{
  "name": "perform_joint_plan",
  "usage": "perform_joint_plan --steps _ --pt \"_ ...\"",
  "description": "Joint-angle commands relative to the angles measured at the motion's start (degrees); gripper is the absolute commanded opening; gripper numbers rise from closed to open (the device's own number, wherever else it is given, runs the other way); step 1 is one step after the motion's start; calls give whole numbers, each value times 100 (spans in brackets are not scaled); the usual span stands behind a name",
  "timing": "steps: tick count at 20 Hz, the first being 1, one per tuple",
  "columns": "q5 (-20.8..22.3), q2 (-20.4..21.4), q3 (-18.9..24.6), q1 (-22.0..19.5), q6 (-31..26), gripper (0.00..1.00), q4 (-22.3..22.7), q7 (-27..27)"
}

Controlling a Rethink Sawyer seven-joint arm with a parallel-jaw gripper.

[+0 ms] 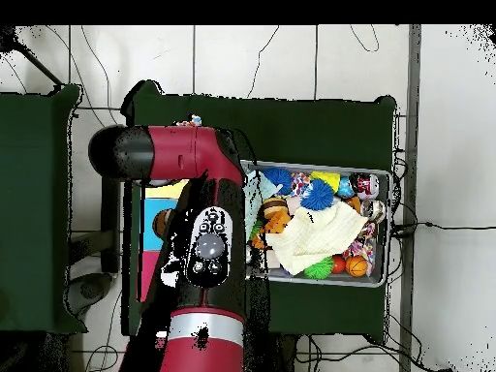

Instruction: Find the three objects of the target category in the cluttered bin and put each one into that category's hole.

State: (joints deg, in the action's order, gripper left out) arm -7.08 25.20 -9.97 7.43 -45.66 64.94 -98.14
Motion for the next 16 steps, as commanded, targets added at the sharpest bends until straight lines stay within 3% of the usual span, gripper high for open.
perform_joint_plan --steps 1,8,16 --pt "152 -47 447 -199 164 0 450 -416" --pt "172 -54 392 -158 97 0 443 -508" --pt "88 117 365 -50 170 0 827 -748"
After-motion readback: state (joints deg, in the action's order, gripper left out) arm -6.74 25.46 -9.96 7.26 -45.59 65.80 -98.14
